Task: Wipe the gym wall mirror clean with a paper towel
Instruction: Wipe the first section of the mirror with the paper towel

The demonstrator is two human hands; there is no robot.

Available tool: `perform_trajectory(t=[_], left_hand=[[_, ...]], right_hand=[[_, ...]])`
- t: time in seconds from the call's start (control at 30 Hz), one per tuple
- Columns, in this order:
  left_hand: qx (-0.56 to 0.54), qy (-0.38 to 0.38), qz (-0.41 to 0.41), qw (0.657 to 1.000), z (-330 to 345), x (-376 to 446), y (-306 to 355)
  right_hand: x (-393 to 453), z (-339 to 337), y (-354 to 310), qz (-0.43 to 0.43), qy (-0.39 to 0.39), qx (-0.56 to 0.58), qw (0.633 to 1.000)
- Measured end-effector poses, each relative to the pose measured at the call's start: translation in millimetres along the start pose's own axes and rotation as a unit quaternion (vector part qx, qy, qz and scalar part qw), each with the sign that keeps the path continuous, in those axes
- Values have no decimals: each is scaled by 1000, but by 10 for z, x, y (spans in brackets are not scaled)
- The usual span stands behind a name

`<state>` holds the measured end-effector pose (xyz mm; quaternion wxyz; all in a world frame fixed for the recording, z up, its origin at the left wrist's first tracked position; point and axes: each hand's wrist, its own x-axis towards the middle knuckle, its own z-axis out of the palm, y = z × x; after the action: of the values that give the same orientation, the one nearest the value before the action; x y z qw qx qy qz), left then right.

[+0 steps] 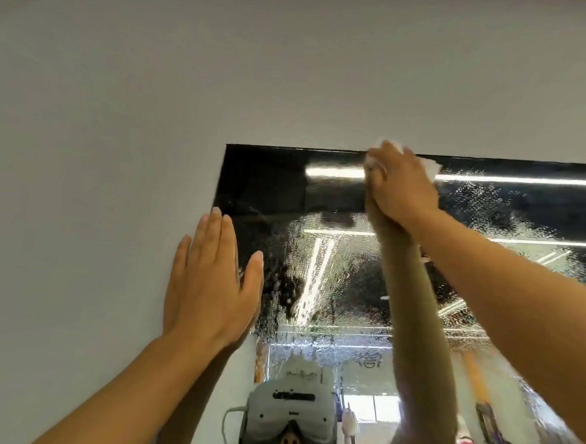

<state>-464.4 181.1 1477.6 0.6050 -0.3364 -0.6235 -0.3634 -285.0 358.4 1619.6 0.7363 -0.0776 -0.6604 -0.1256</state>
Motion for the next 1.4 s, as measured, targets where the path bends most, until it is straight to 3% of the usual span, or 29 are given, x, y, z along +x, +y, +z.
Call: perform_trajectory(t=[0.1,0.17,0.3,0.47,0.6,0.77,0.87,1.03,1.17,1.27,1.4], left_hand=[[17,2,5,1000,17,-1,7],[18,7,17,1000,11,-1,6],[24,5,65,998,34,5,6],[-22,20,63,998,5,1,-12],[1,9,71,997,-28,-6,-34],[2,11,75,997,16,-12,-57],[-4,16,71,997,25,-5,-58],[0,10,68,998,30,11,-44],[-1,9,63,998,10,-6,-33],[-9,1,58,998,4,-78,-14],[-13,-1,61,998,-5,-103,-23]], right_hand=[[-12,-196,530,130,36,26,990],[6,-151,406,137,32,36,989],[-117,155,-522,-7,-34,56,998],[-389,533,-1402,-198,-128,61,970],[-144,442,-901,-161,-122,80,976],[-18,-98,520,27,-2,33,999],[-87,-333,903,106,33,24,994],[-75,-233,201,63,-19,-7,998],[-233,31,-730,-89,-121,15,989],[-214,227,-770,-183,-175,28,967],[-78,30,-116,-85,-78,29,993]])
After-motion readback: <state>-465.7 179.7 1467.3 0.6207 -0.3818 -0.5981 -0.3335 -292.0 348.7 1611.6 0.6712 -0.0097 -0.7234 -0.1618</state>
